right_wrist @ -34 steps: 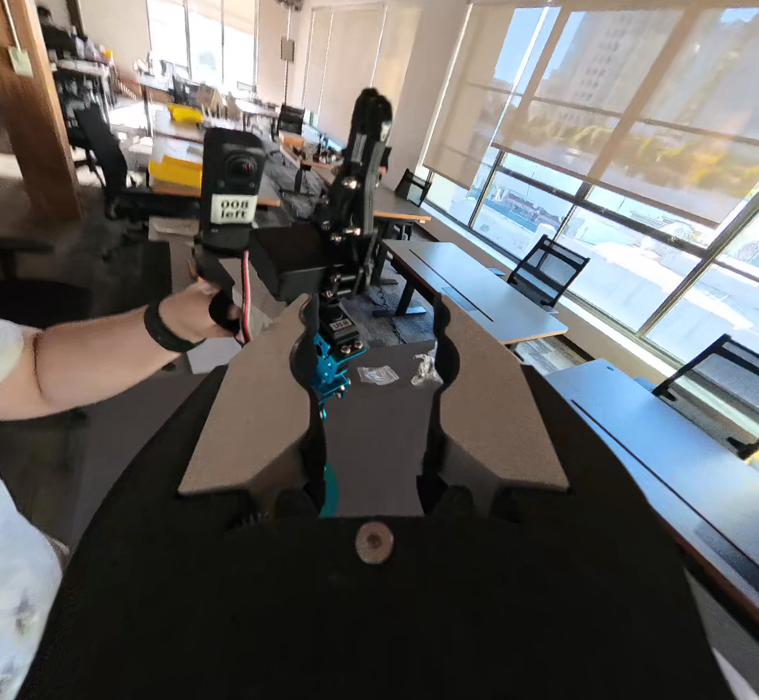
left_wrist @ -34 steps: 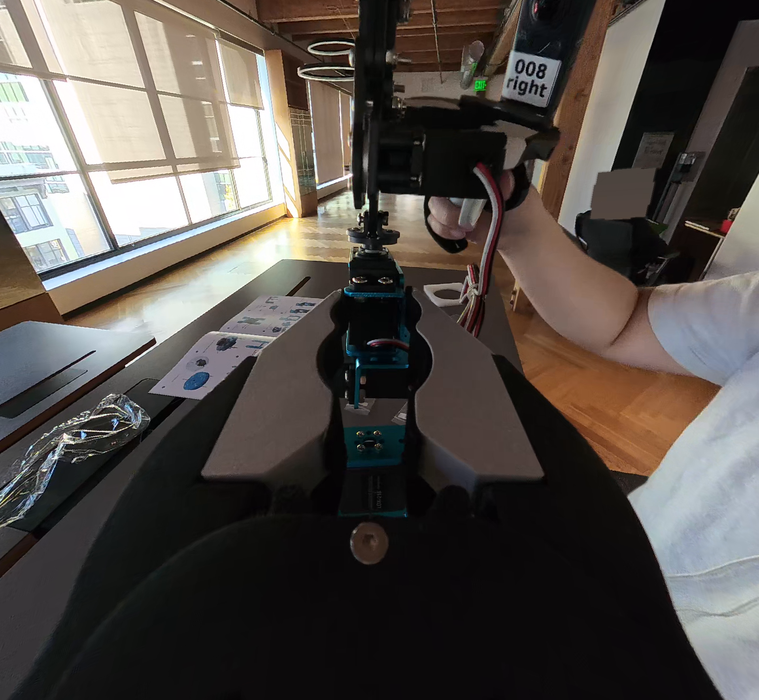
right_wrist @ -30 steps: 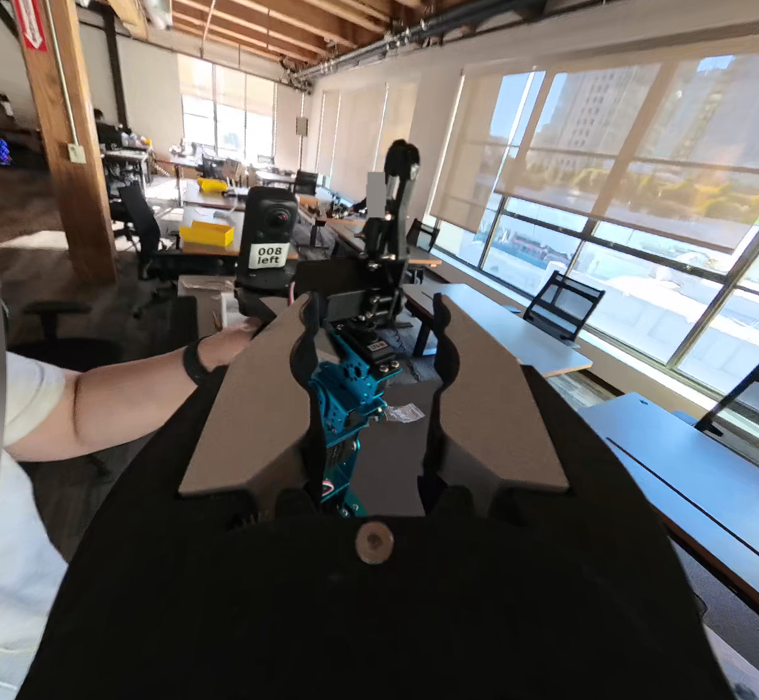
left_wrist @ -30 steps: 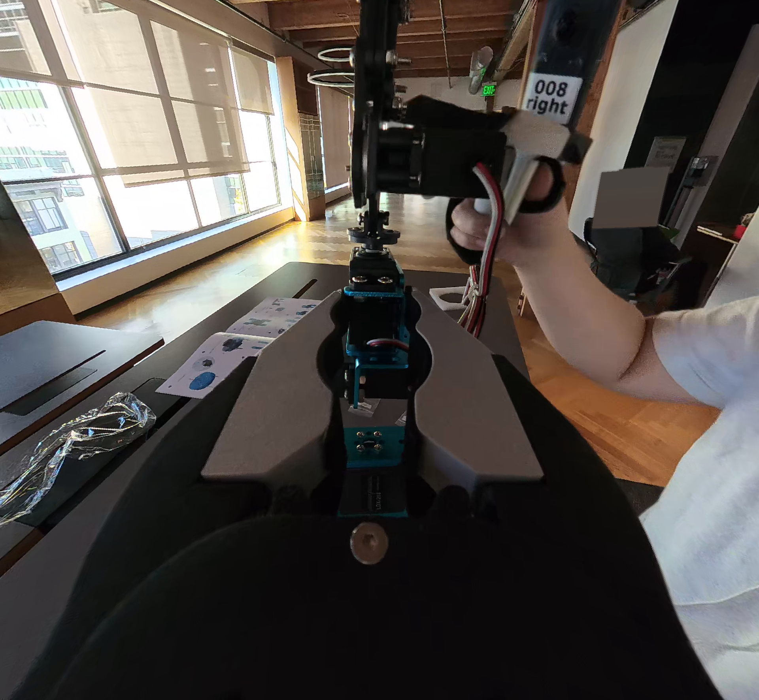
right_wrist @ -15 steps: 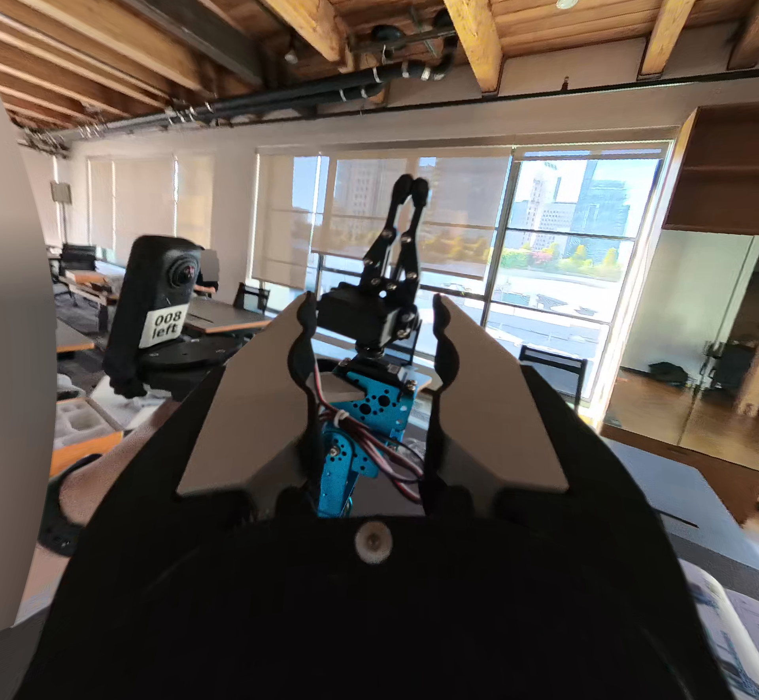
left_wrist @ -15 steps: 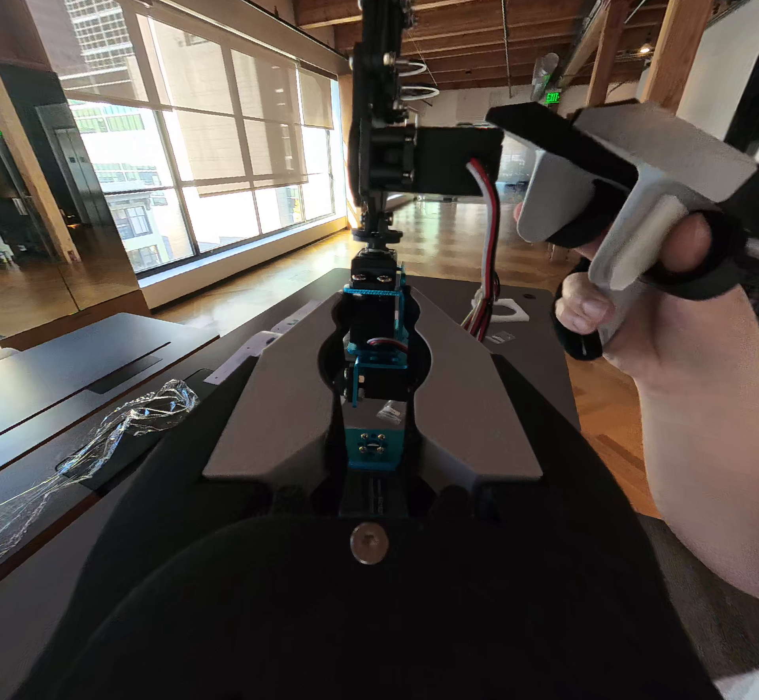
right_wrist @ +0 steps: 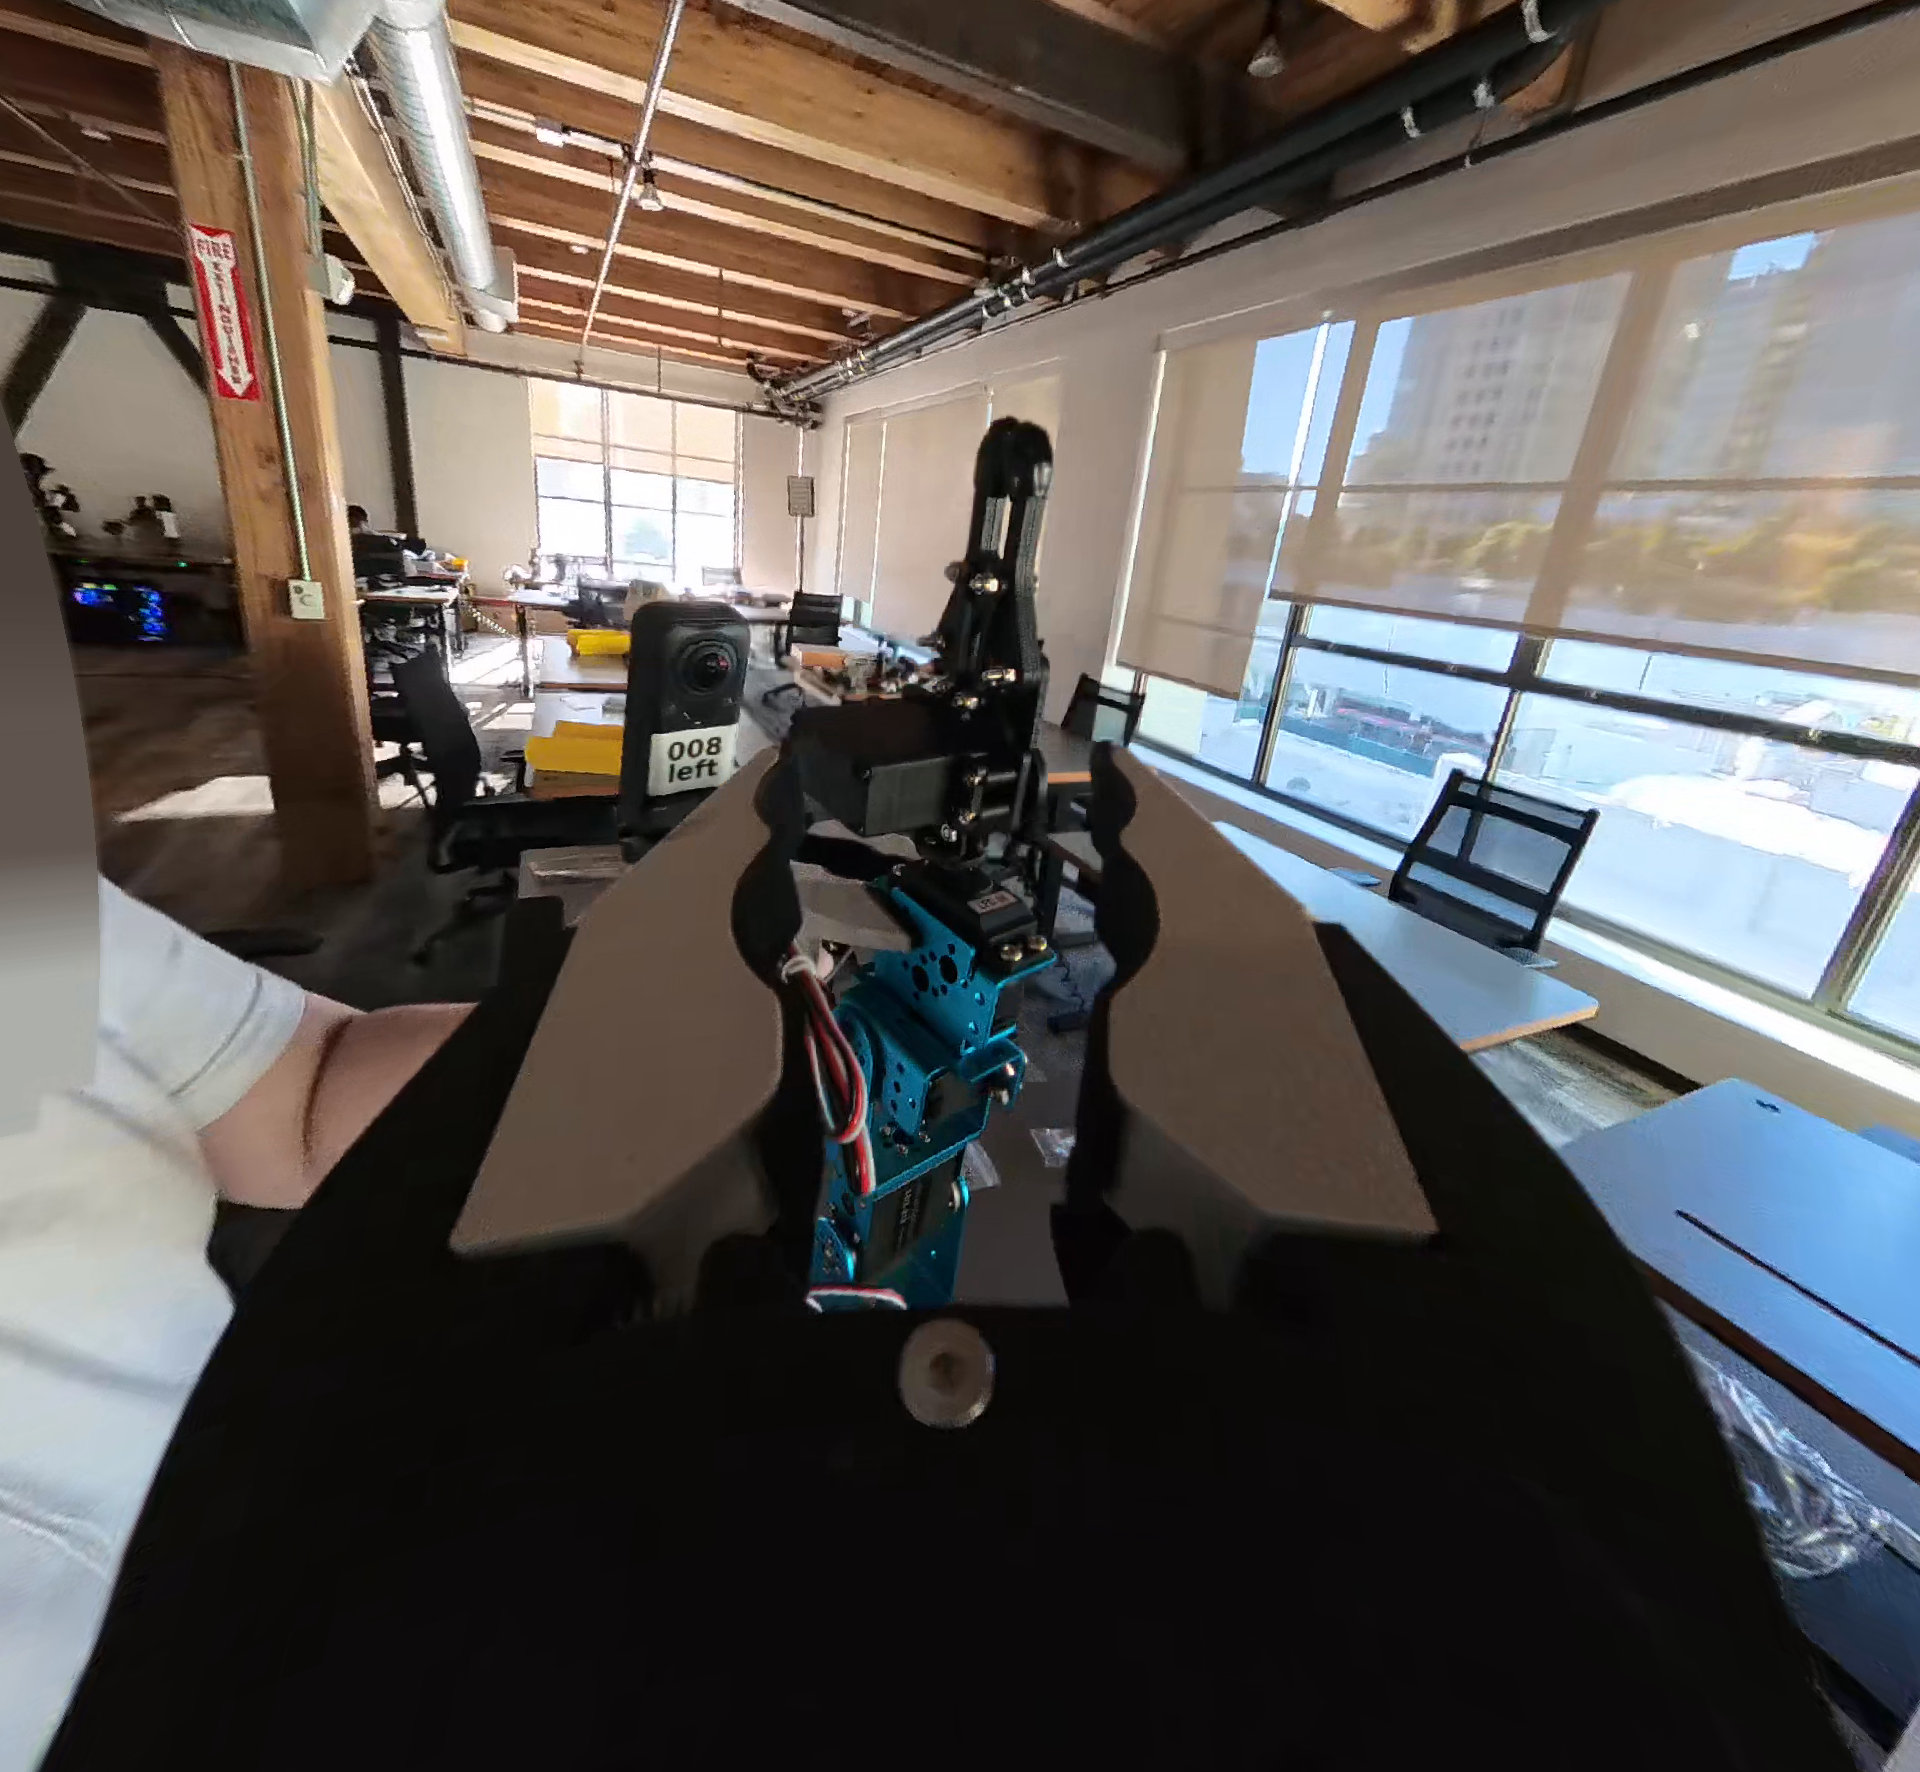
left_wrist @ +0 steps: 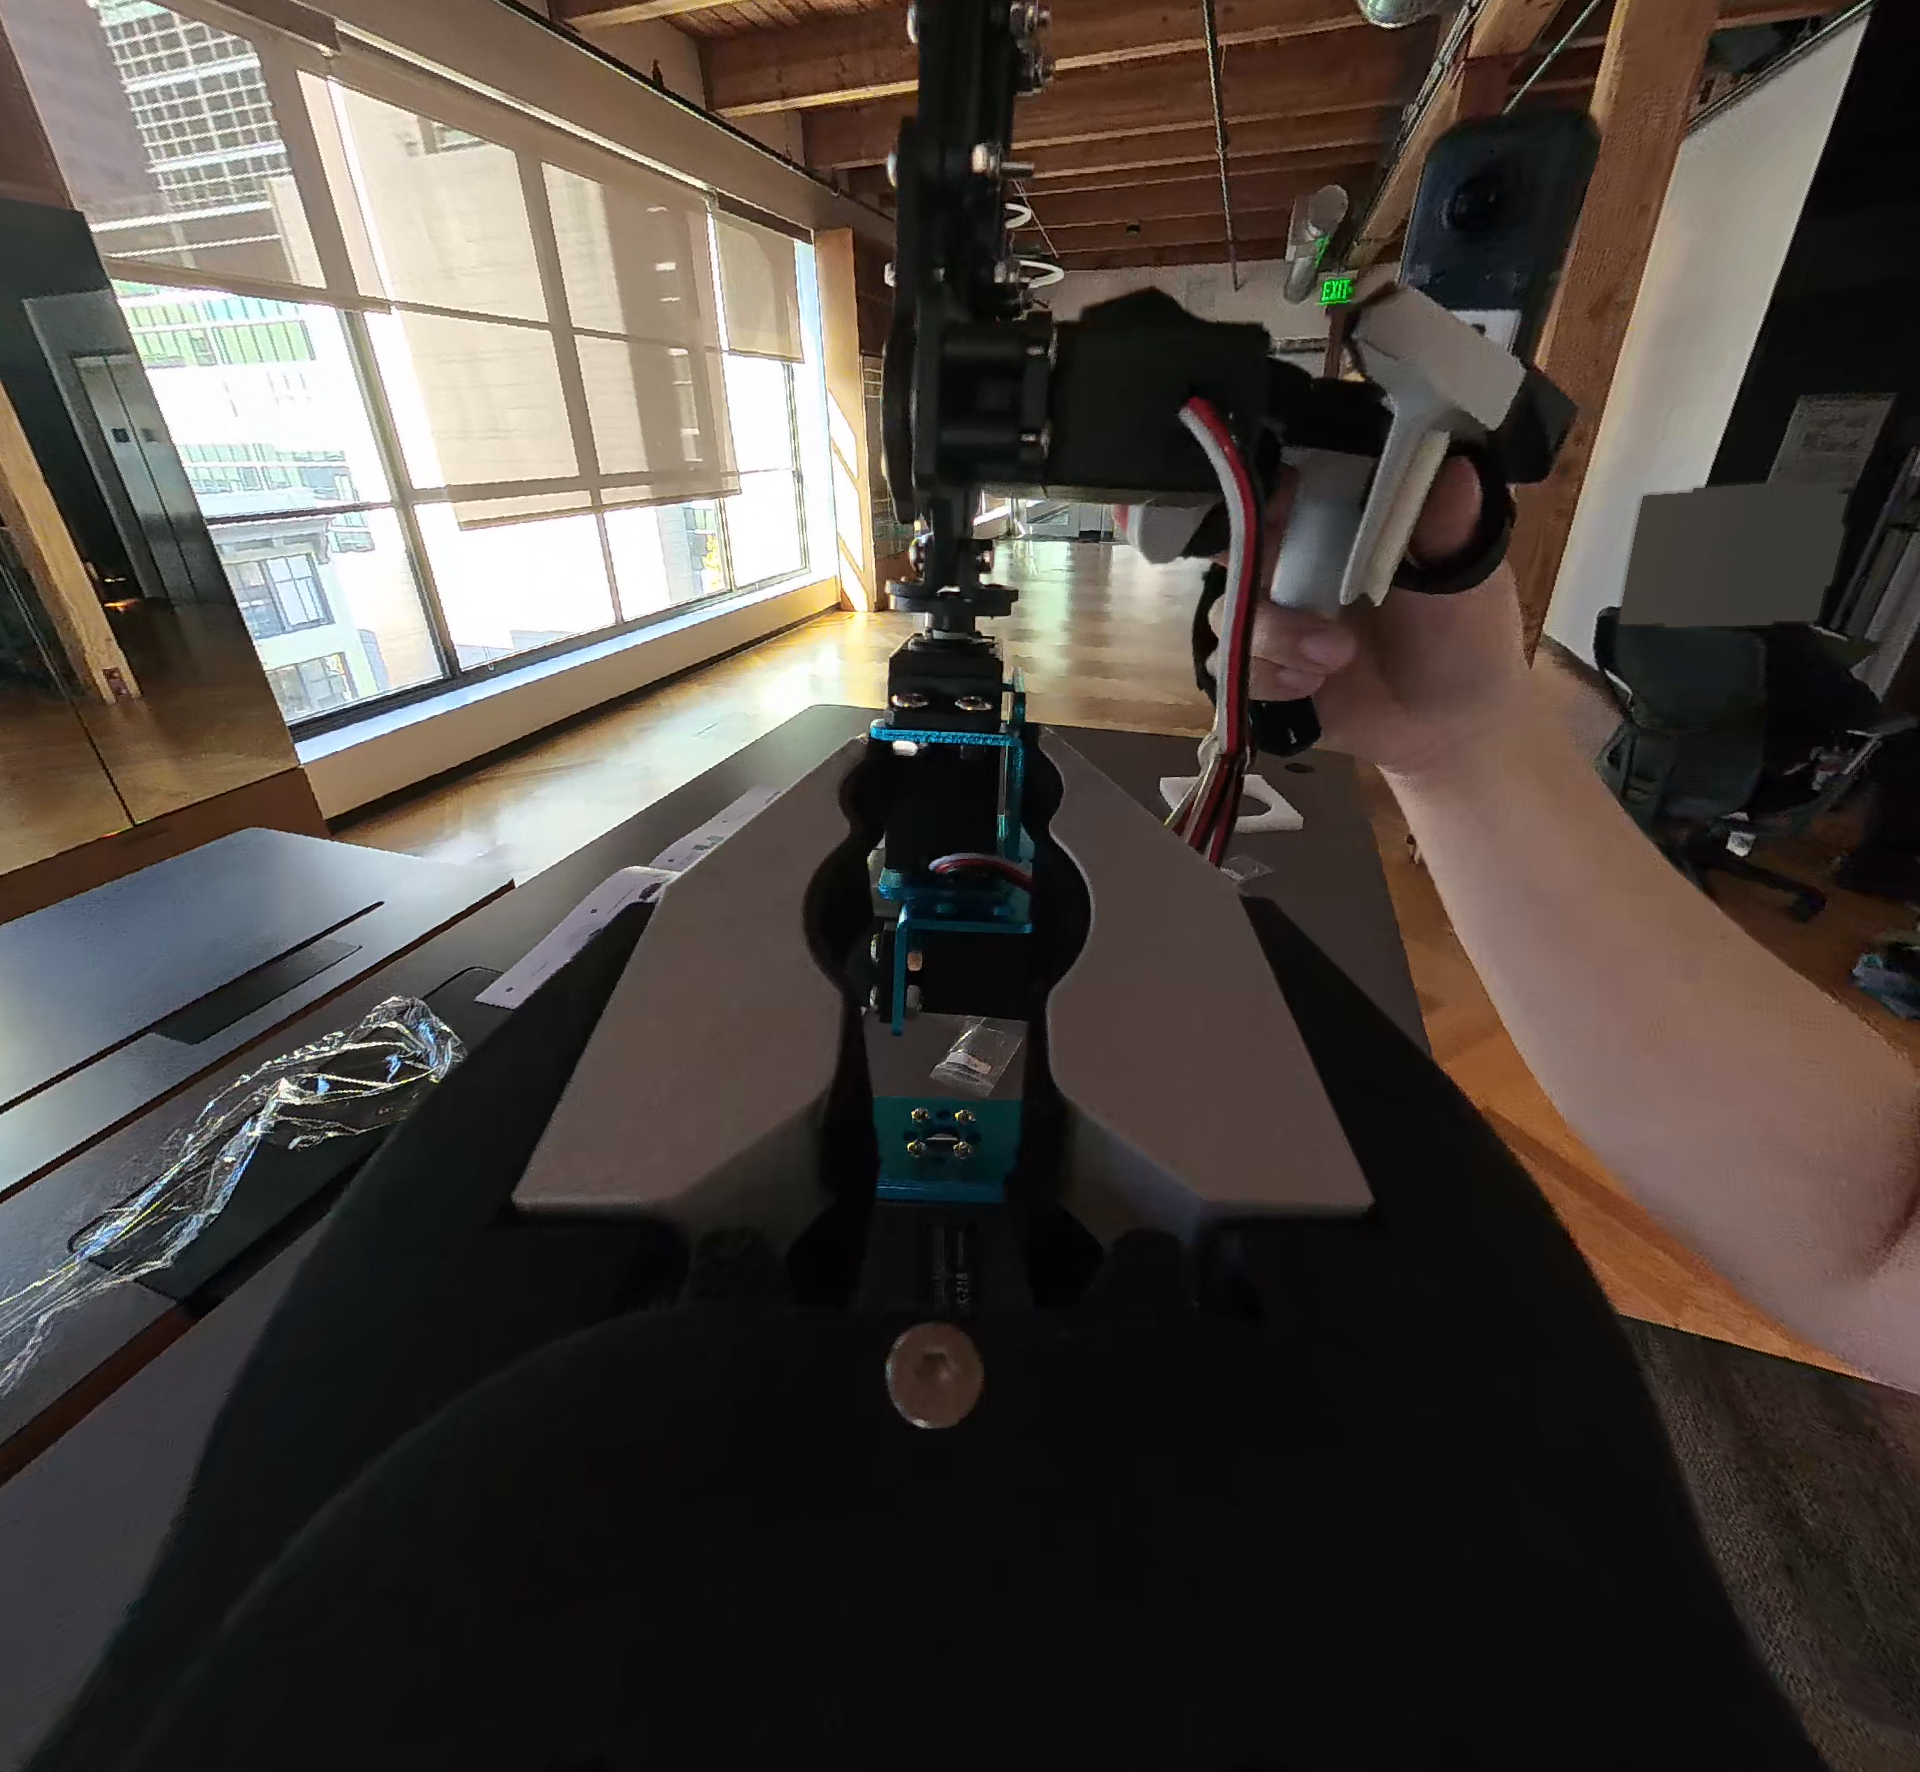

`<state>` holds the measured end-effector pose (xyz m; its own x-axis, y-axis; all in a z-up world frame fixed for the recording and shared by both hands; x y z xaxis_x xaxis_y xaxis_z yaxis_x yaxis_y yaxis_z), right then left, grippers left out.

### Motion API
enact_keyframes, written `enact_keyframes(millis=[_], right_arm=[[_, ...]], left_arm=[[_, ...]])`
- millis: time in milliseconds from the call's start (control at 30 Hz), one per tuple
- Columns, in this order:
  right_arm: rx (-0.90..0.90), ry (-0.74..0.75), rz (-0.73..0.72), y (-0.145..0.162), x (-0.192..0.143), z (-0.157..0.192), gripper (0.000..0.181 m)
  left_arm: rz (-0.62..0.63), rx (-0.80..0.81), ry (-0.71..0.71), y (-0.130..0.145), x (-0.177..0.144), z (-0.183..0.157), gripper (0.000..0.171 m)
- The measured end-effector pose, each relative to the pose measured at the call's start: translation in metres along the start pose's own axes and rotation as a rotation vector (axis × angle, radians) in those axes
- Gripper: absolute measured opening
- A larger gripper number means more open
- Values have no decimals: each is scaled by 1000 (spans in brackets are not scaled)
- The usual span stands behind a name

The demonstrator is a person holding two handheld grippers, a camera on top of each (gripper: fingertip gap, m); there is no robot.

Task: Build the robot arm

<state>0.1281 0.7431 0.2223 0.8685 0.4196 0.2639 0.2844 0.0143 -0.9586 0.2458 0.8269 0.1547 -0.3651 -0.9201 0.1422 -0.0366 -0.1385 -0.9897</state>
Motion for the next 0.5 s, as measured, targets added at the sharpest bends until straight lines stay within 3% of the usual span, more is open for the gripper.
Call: enact_keyframes(millis=[167,333,500], right_arm=[[-61,111,-50,22,-43,3,49],[44,205,-36,50,-98,-19,48],[104,242,21,61,-147,-41,48]], left_arm=[[0,-15,-3,-1,-2,-1,24],[-22,-93,20,-3,-4,-1,30],[-12,-59,-73,-6,-9,-2,35]])
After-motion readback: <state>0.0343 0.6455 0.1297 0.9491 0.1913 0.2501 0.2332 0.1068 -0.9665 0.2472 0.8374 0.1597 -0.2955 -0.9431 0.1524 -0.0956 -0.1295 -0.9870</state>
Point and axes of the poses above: each gripper's, where its closed fingertips meet, x out along the fingers, y out of its underside, z = x × y across the jaws, the point moved 5 cm from there along -x, back along the fingers
